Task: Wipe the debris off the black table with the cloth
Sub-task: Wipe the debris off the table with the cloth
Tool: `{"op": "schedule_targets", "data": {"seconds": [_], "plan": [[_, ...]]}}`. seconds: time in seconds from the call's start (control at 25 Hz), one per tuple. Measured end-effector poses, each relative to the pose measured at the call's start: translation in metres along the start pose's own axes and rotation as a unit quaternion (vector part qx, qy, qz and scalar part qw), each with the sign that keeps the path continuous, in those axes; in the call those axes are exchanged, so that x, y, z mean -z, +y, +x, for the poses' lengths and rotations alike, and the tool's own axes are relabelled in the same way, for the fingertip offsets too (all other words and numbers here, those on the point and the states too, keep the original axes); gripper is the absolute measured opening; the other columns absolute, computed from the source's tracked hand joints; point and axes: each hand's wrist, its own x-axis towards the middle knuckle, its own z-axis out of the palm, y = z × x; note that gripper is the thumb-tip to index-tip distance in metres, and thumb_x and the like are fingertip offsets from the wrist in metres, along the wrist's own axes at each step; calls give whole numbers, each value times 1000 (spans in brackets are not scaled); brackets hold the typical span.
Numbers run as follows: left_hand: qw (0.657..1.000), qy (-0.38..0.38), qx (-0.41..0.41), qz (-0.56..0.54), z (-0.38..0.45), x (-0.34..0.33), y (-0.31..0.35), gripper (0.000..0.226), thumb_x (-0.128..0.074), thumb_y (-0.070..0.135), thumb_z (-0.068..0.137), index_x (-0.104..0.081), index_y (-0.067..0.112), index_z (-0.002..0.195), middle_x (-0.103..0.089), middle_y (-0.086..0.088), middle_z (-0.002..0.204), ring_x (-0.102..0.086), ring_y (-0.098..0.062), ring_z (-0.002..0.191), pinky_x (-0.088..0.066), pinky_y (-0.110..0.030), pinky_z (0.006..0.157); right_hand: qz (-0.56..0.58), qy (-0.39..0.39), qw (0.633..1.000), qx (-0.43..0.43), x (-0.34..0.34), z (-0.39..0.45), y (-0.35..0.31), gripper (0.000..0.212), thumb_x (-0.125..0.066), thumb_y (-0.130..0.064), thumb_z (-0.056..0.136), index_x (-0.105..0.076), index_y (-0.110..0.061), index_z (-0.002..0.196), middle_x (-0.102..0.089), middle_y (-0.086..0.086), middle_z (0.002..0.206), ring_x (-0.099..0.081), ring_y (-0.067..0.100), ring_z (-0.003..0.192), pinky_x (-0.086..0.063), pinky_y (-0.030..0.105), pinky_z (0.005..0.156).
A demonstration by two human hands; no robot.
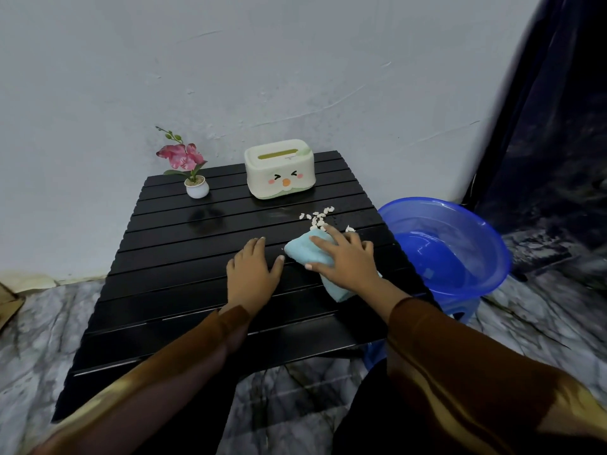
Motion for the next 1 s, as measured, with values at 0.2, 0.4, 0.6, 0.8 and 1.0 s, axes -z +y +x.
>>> {"op": "schedule_targets", "data": {"seconds": [0.2, 0.4, 0.6, 0.8, 1.0], "plan": [[996, -44, 63, -43, 2, -13, 64, 75, -45, 62, 86, -24, 25, 147, -20, -10, 153, -35, -40, 131, -30, -50, 107, 87, 78, 992, -46, 22, -29, 36, 60, -49, -60, 85, -32, -45, 141, -26, -11, 155, -30, 24, 136, -26, 45, 106], [985, -89, 130, -70, 5, -34, 123, 94, -45, 72, 79, -7, 26, 151, 7, -3, 160, -20, -46, 138, -27, -53, 108, 72, 63, 990, -100, 19, -55, 86, 58, -46, -53, 89, -30, -39, 143, -25, -6, 156, -27, 25, 138, -26, 45, 108], [971, -80, 197, -107, 1, -62, 153, 111, -63, 65, 71, 2, 23, 151, 25, -6, 157, 5, -53, 141, -16, -62, 111, 83, 12, 982, -169, -1, -63, 119, 56, -40, -45, 95, -23, -30, 146, -30, 5, 153, -32, 30, 135, -31, 47, 107], [965, -44, 232, -113, 6, -68, 153, 81, -73, 30, 74, -28, 27, 142, 17, -3, 159, -6, -47, 141, -28, -52, 108, 123, 27, 980, -151, -15, -62, 117, 52, -35, -41, 98, -25, -24, 147, -48, 13, 133, -42, 31, 120, -41, 41, 95], [939, -9, 278, -205, 10, -53, 147, 57, -63, 7, 80, -43, 22, 131, 8, -5, 156, -25, -39, 127, -38, -38, 88, 177, 24, 972, -152, -17, -64, 116, 53, -36, -39, 98, -24, -24, 147, -46, 14, 120, -51, 23, 95, -45, 34, 78]]}}
